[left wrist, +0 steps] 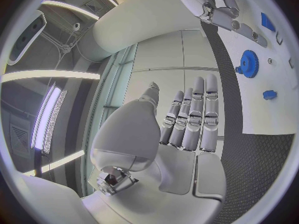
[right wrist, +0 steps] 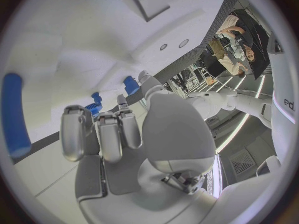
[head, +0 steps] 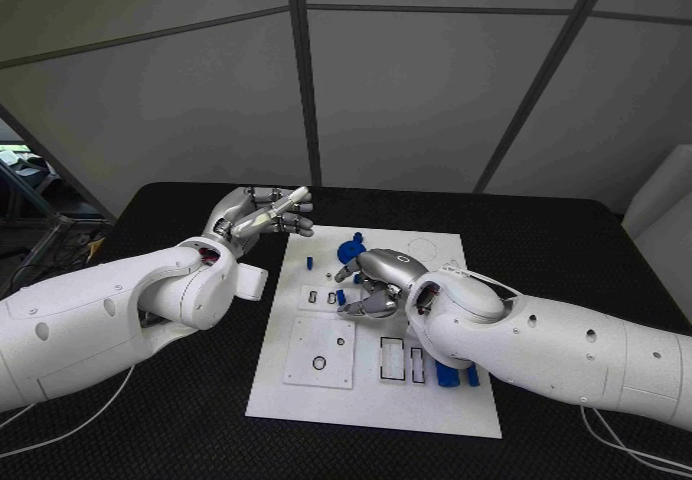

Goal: Assemble the parts on the task board

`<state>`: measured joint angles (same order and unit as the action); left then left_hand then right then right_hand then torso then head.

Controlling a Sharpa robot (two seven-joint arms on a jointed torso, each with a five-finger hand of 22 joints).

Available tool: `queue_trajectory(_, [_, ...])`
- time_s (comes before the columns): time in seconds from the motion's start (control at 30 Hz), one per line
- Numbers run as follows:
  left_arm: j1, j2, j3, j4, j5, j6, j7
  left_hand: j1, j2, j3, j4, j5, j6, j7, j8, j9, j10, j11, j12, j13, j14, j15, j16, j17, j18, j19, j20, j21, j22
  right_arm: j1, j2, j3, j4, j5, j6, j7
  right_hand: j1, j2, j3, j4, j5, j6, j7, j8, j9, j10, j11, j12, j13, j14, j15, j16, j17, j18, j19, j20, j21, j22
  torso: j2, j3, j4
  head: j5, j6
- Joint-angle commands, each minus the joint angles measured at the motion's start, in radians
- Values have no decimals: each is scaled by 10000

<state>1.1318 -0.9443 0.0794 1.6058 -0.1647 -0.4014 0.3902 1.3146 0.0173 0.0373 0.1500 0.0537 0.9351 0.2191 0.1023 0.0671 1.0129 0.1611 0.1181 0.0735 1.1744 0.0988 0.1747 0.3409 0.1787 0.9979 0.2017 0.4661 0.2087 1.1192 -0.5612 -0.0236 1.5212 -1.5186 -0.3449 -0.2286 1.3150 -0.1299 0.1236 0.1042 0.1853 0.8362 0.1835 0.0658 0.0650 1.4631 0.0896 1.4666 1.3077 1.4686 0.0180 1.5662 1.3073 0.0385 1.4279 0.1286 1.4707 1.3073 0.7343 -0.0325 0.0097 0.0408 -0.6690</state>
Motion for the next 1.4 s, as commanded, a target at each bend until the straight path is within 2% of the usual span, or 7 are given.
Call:
queue_trajectory(0.03, [11, 11, 5, -25, -269, 156, -174, 5, 124, -1, -79, 38, 258, -147, 67, 39, 350, -131, 96, 73, 393, -135, 187, 176, 66, 239, -95, 183, 89, 10, -169, 11, 273, 322, -960, 1134, 187, 24, -65, 8, 71, -97, -10, 17, 19, 246, 73, -24, 1626, 1022, 64, 46, 2635, 93, -31, 50, -64, 557, -15, 12, -10, 13, 36])
queue_trajectory(0.27, [6, 10, 6, -50, -1850, 271, -1748, 181, 131, 36, -184, 60, 1009, -576, 234, 87, 1963, -726, 776, 577, 2254, -805, 2416, 1689, 53, 1520, -758, 1747, 965, 19, -1288, 250, 1461, 1240, -1434, 2458, 362, 71, -127, 64, 190, 200, -39, 181, 82, 247, 47, -12, 1620, 1022, 48, 46, 2635, 113, -90, 42, -117, 474, -55, 0, -6, -37, 169])
queue_trajectory(0.37, [9, -36, 9, 32, -3196, 700, -3172, 94, 25, -37, -90, 87, 1319, -846, 506, 280, 2457, -936, 1523, 1174, 2754, -1050, 6103, 4840, -116, 2155, -1049, 3565, 2693, 59, -1912, 542, 1894, 2100, -1476, 2788, 458, 238, -87, 50, 575, 704, -85, 416, 158, 60, 1, -247, 1394, 961, 2, -57, 2408, 208, -383, 6, -355, 55, -102, 19, -11, -47, 218])
queue_trajectory(0.6, [133, -2, 16, 107, -5598, 2307, -6268, -955, 35, -737, 803, 40, 1537, -1145, 1330, 968, 2611, -1301, 4212, 3387, 3006, -1309, 10653, 8968, -598, 2912, -1244, 6796, 6646, 489, -3093, 919, 2228, 3921, -1363, 2931, 475, 371, -72, 31, 1003, 948, -148, 494, 148, -53, -66, -409, 1233, 862, -64, -238, 2043, 291, -634, -58, -590, -328, -298, 101, -53, 53, 145])
queue_trajectory(0.67, [225, 97, 17, 57, -6229, 2891, -7110, -1069, 137, -1246, 1206, 103, 1279, -1258, 2014, 1573, 1958, -1291, 6646, 5590, 3243, -1445, 12166, 10454, -721, 2910, -1245, 7551, 7537, 646, -3329, 962, 2136, 4311, -1369, 2931, 473, 377, -76, 25, 1050, 967, -156, 497, 143, -68, -73, -431, 1212, 857, -74, -249, 2024, 296, -650, -67, -611, -356, -371, 121, -64, 80, 86])
queue_trajectory(0.87, [675, 709, -96, -482, -7364, 4204, -8619, -1134, 416, -1978, 1359, -39, 868, -1455, 3438, 2931, 2743, -1589, 10464, 9698, 3564, -1546, 12943, 11236, -1090, 3980, -1452, 9234, 10167, 916, -3591, 1011, 1686, 5054, -1364, 2917, 467, 394, -78, 18, 1181, 995, -166, 497, 129, -57, -87, -424, 1217, 862, -89, -247, 2037, 293, -637, -84, -617, -351, -555, 203, -19, 164, -51])
queue_trajectory(1.4, [1578, 2355, -1171, -1598, -8841, 5174, -9855, -1519, 447, -2671, 1378, -11, 385, -1544, 4300, 4071, 2750, -1650, 10837, 10152, 3633, -1606, 13063, 11376, -1183, 4175, -1515, 9543, 10745, 1022, -3396, 1024, 938, 5126, -1180, 2689, 454, 375, -99, 8, 1351, 1015, -177, 489, 108, -69, -99, -448, 1188, 854, -104, -271, 1999, 300, -651, -103, -651, -392, -693, 265, 12, 205, -213])
